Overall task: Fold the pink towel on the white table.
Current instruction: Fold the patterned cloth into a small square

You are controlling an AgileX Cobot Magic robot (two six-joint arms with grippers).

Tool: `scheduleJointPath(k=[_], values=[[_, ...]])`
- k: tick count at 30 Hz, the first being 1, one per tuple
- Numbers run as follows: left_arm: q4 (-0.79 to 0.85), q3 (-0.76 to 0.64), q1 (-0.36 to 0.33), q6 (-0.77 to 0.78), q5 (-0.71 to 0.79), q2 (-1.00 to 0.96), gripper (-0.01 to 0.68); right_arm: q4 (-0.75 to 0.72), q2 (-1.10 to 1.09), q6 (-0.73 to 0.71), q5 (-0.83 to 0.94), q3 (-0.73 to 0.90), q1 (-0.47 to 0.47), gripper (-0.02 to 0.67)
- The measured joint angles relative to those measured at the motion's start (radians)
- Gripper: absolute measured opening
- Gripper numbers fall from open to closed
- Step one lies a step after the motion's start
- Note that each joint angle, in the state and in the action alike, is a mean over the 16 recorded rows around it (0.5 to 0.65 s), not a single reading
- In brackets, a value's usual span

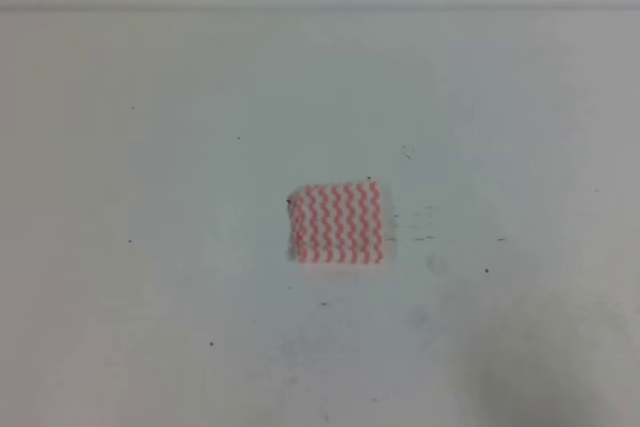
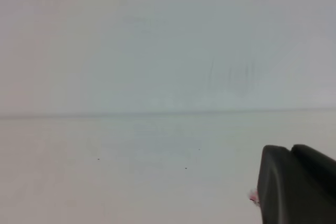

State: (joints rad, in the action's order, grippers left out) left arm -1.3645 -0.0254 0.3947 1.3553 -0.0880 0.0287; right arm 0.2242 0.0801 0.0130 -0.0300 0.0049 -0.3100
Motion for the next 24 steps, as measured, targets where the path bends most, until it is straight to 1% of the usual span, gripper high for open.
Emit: scheduleJointPath(k=[9, 12, 17, 24], values=[[0.0, 0.0, 0.0, 0.0, 0.0, 0.0, -0.004, -0.011, -0.058, -0.037, 0.125, 0.001, 0.18, -0.018], [0.0, 0.0, 0.0, 0.0, 0.0, 0.0, -0.004, -0.029, -0.079, -0.039, 0.183, 0.005, 0.224, -0.018], [-0.001, 0.001, 0.0, 0.0, 0.0, -0.001, -0.004, -0.061, -0.1, -0.042, 0.264, 0.005, 0.254, -0.018], [-0.001, 0.001, 0.0, 0.0, 0.0, -0.001, -0.004, -0.104, -0.099, -0.044, 0.312, 0.005, 0.259, -0.018]])
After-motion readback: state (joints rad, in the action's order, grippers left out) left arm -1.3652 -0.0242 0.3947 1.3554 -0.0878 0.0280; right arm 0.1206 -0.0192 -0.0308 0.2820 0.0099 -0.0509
